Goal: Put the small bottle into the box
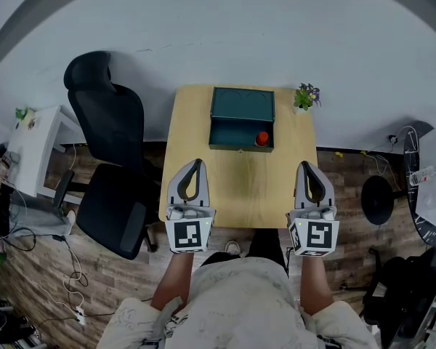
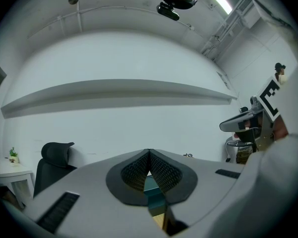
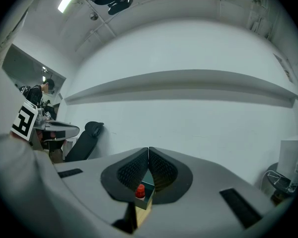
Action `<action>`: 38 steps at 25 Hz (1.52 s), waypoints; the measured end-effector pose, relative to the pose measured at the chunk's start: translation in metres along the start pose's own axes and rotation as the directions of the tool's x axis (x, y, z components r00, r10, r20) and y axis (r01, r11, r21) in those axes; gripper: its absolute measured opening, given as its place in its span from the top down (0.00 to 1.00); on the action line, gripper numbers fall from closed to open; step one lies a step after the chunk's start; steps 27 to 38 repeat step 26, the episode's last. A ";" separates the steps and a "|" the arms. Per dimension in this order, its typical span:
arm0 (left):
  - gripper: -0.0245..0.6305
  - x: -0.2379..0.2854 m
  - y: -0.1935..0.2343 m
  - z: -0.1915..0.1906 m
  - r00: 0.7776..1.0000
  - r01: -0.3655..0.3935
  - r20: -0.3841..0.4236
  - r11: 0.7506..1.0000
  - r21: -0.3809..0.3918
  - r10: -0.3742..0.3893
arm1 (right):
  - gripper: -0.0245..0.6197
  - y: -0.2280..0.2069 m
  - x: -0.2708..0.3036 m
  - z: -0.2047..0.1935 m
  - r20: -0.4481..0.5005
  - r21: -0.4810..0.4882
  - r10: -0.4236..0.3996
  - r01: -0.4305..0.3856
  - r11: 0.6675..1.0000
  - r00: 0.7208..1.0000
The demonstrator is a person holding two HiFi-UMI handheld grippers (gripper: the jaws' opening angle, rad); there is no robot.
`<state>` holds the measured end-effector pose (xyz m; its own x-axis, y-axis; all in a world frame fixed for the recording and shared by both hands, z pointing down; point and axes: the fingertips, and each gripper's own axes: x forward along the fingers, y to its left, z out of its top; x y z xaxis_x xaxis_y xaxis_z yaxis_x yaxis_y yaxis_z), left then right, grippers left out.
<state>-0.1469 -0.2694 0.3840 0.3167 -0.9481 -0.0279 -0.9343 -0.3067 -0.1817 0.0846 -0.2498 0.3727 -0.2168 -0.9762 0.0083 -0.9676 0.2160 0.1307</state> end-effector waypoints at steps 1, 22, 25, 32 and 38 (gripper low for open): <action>0.95 0.001 -0.001 0.001 1.000 0.002 0.002 1.000 0.000 -0.002 | 0.94 0.000 0.000 0.000 0.002 -0.003 0.003 -0.003 1.000 1.000; 0.95 0.003 -0.005 -0.001 1.000 0.014 0.002 1.000 -0.012 -0.014 | 0.94 0.001 0.000 -0.003 -0.017 -0.021 0.014 -0.014 1.000 1.000; 0.95 0.004 -0.004 -0.001 1.000 0.013 0.000 1.000 -0.016 -0.013 | 0.94 0.001 0.002 -0.004 -0.020 -0.022 0.017 -0.017 1.000 1.000; 0.95 0.004 -0.004 -0.001 1.000 0.013 0.000 1.000 -0.015 -0.013 | 0.94 0.001 0.002 -0.004 -0.021 -0.023 0.018 -0.018 1.000 1.000; 0.95 0.004 -0.004 -0.001 1.000 0.013 0.000 1.000 -0.015 -0.013 | 0.94 0.001 0.002 -0.004 -0.021 -0.023 0.018 -0.018 1.000 1.000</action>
